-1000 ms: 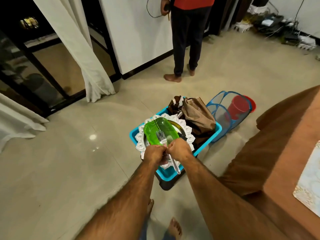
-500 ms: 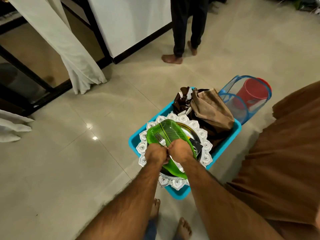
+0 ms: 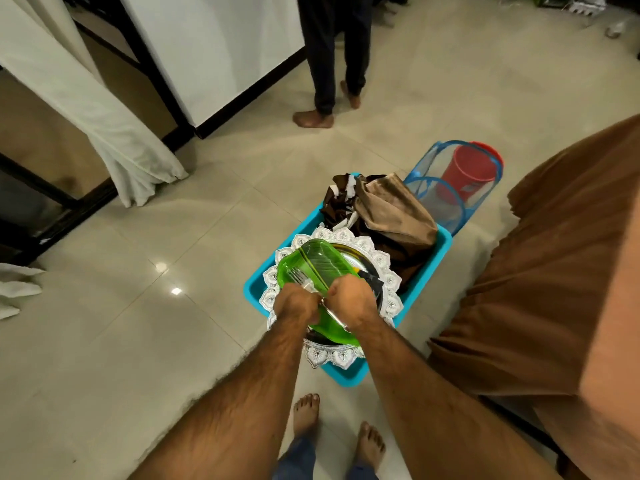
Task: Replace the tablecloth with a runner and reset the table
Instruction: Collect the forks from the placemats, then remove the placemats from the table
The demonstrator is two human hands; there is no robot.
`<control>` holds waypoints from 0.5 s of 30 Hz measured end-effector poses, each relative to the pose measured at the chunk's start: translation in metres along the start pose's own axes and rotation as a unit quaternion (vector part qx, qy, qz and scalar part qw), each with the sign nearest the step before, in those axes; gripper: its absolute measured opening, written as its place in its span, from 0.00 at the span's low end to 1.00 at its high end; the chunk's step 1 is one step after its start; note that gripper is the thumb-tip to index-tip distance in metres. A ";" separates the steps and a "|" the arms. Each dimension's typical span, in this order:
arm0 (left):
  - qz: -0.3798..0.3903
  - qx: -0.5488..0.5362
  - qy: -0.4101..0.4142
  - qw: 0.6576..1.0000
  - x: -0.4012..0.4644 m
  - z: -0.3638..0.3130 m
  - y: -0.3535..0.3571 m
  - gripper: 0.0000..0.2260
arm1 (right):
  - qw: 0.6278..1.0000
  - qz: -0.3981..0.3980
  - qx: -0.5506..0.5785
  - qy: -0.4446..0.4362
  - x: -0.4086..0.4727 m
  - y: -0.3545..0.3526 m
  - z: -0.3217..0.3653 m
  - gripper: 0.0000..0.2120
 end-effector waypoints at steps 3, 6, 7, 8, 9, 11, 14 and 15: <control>0.010 -0.032 0.036 0.999 -0.013 -0.009 -0.002 0.13 | 0.998 -0.023 0.062 0.021 -0.020 -0.023 -0.010 0.08; 0.012 -0.014 0.107 0.994 -0.040 -0.031 0.004 0.12 | 0.992 -0.056 0.111 0.038 -0.049 -0.055 -0.026 0.07; 0.022 -0.013 0.134 0.991 -0.055 -0.040 0.008 0.12 | 0.988 -0.072 0.127 0.044 -0.062 -0.068 -0.033 0.06; 0.041 -0.011 0.161 0.986 -0.071 -0.049 0.016 0.13 | 0.984 -0.089 0.145 0.051 -0.077 -0.081 -0.043 0.05; 0.061 -0.007 0.188 0.980 -0.089 -0.059 0.024 0.14 | 0.980 -0.109 0.158 0.052 -0.091 -0.096 -0.053 0.05; 0.120 0.006 0.223 0.967 -0.130 -0.078 0.047 0.14 | 0.972 -0.143 0.178 0.062 -0.124 -0.129 -0.075 0.08; 0.188 0.039 0.279 0.941 -0.213 -0.104 0.086 0.13 | 0.952 -0.211 0.202 0.089 -0.188 -0.183 -0.120 0.08; 0.202 0.046 0.297 0.932 -0.238 -0.112 0.098 0.13 | 0.945 -0.234 0.209 0.096 -0.208 -0.200 -0.133 0.09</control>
Point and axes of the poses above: each hand's wrist, its own x-axis towards the middle knuckle, its own y-axis out of the palm, z = x × y, the point moved 5 cm from there along x, towards the middle knuckle, and after that the axes turned 10 degrees about -y, right-handed, at the moved point
